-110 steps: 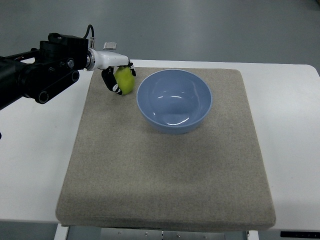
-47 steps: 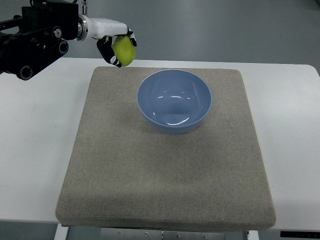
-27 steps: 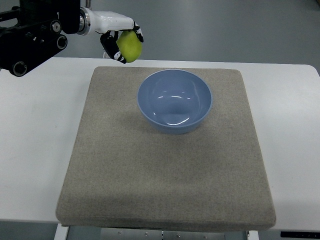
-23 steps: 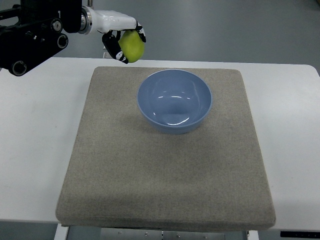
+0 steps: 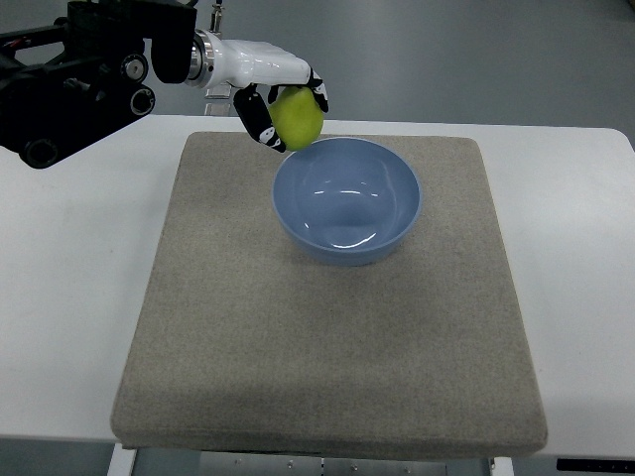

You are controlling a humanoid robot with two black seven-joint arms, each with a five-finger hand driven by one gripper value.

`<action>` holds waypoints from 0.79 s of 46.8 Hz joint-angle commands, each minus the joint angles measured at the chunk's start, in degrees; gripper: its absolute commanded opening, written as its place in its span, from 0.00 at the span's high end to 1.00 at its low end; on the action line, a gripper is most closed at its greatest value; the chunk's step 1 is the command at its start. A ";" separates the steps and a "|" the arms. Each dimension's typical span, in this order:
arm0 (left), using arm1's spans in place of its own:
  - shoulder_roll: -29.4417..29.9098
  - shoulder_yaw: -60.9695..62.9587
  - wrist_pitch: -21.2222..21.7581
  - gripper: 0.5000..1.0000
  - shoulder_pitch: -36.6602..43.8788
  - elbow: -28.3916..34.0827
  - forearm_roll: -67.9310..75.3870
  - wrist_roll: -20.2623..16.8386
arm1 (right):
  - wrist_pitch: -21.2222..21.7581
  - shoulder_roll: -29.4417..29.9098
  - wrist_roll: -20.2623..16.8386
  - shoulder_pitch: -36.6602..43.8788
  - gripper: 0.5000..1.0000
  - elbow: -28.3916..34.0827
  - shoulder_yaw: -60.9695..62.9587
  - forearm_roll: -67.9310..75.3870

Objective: Place pear in bowl with left hand
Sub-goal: 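Carry the pear over the blue bowl and lower it inside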

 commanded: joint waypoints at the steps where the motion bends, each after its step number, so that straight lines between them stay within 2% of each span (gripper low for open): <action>1: -0.18 0.00 0.06 1.00 0.01 -1.07 0.02 0.00 | 0.00 0.00 0.00 0.00 0.15 0.00 0.00 0.00; 19: -1.06 0.00 -0.02 1.00 0.10 -4.76 0.11 0.00 | 0.00 0.00 0.00 0.00 0.15 0.00 0.00 0.00; 37: -3.78 0.27 -0.03 1.00 1.24 -5.11 0.28 0.00 | 0.00 0.00 0.00 0.00 0.15 0.00 0.00 0.00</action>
